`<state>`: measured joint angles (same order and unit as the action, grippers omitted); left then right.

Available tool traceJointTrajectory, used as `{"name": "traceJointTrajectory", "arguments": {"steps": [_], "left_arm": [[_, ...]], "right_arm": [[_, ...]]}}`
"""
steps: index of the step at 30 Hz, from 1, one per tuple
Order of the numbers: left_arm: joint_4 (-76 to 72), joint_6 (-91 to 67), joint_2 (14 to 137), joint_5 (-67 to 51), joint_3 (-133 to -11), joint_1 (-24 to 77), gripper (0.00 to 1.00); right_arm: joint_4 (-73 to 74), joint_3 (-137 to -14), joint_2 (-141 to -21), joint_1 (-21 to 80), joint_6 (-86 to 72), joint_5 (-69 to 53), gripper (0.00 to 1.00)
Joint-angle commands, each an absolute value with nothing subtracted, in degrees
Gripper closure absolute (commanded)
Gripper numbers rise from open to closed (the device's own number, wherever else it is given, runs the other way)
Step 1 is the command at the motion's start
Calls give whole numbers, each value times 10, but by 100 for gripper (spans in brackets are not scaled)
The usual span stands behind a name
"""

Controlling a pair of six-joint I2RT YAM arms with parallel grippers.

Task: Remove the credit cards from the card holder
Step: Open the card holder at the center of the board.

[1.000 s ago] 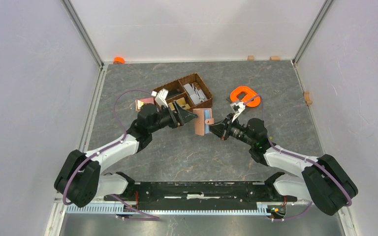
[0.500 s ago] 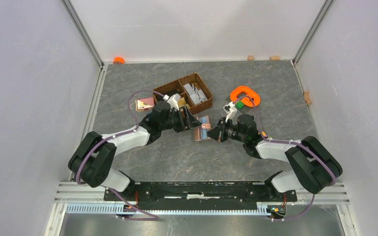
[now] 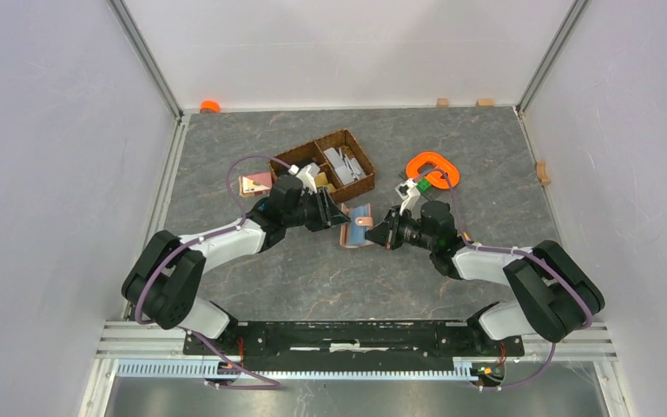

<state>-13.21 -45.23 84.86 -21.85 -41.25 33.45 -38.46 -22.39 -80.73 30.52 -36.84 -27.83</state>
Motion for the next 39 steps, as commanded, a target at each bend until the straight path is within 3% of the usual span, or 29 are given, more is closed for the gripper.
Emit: {"name": "traceJointTrajectory", "arguments": {"steps": [1, 3, 5, 15, 36, 39], "left_arm": [[-120, -427, 842, -213, -430, 334, 47], [-129, -427, 851, -232, -432, 334, 35], [-134, -429, 863, -249, -436, 336, 30], [-153, -436, 903, -290, -450, 343, 20], [-212, -451, 856, -323, -420, 343, 17], [-231, -457, 847, -326, -410, 343, 26]], "right_arm": [[-434, -238, -793, 301, -380, -296, 100], [-437, -237, -793, 301, -381, -299, 100], [-440, -238, -795, 300, -382, -303, 100], [-459, -234, -798, 301, -394, -317, 100], [-470, -228, -782, 299, -409, -329, 100], [-470, -226, -773, 298, -410, -331, 100]]}}
